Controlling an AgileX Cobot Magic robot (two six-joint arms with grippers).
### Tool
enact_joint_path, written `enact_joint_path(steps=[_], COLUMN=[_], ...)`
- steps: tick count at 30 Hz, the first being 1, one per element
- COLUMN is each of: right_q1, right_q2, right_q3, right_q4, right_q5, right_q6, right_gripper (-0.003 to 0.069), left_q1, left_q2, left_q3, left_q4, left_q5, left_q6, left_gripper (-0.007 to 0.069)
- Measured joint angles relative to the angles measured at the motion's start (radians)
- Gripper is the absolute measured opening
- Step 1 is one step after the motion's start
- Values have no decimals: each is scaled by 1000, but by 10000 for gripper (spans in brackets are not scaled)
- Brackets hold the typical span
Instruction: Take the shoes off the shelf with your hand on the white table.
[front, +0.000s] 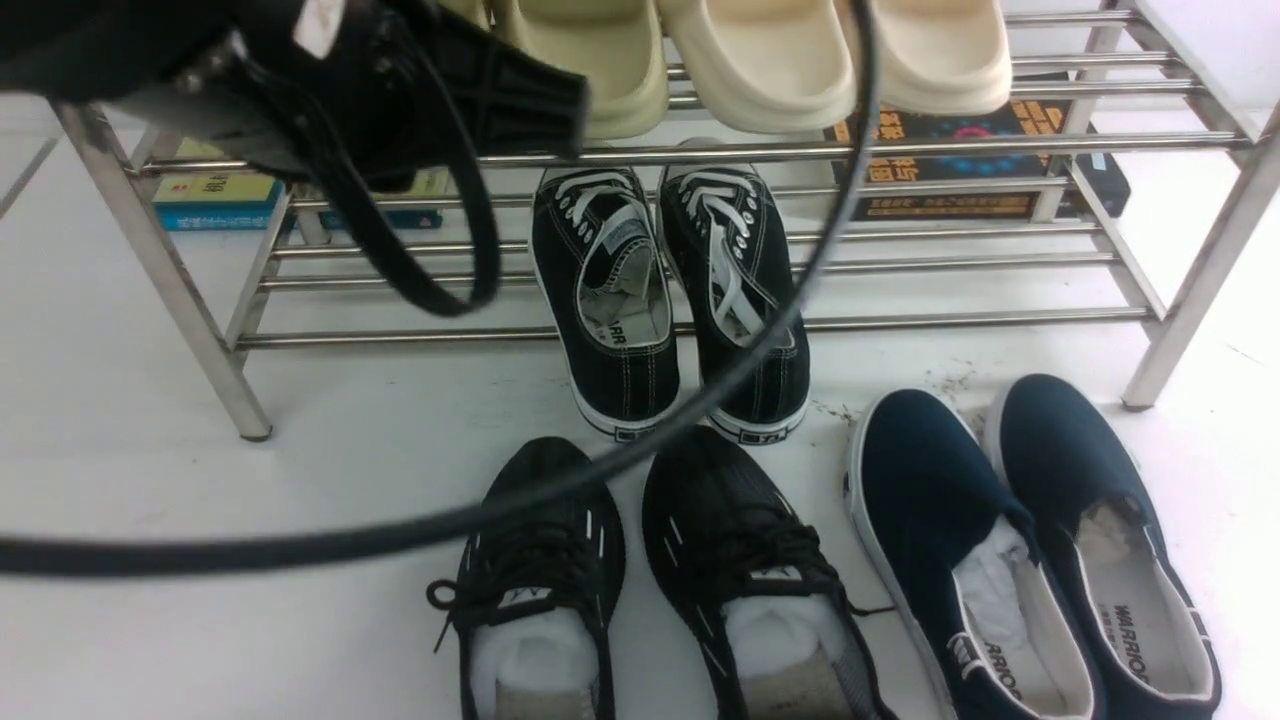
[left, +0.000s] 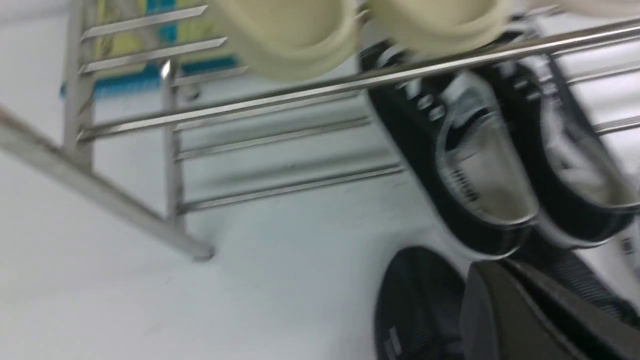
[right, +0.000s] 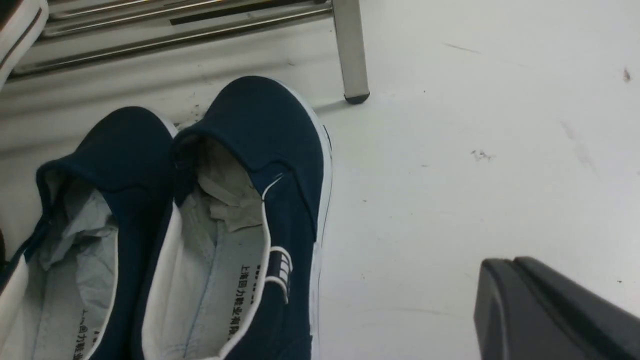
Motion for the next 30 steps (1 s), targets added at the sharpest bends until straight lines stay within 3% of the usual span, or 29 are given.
enact_joint_path(steps=[2,6,12,19,25,26,30], right_q1=[1,48,109,113,113,113,113], right_q2=[0,0,0,-1,-1,-1,-1], right_q3=[0,0,0,0,0,0,0], right_q4=[0,-14,-23,-23,-23,-23,-23], right_q5=[1,2,3,3,3,3,3], right_q6=[0,0,0,0,0,0,0], right_gripper=[14,20,25,32,46,47,49], left_q1=[99,196,253,368,550,607,671], left_q2=[0,0,-18,-147,-333,-390,-477], left_q3=[0,0,0,36,218,301,453], left_q4=[-85,-179,-263,-315,-336,-378,-515], left_q5=[0,0,0,0,0,1,1], left_q6=[64,157,258,350,411,456,546], left_gripper=[14,14,14,14,14,14,14])
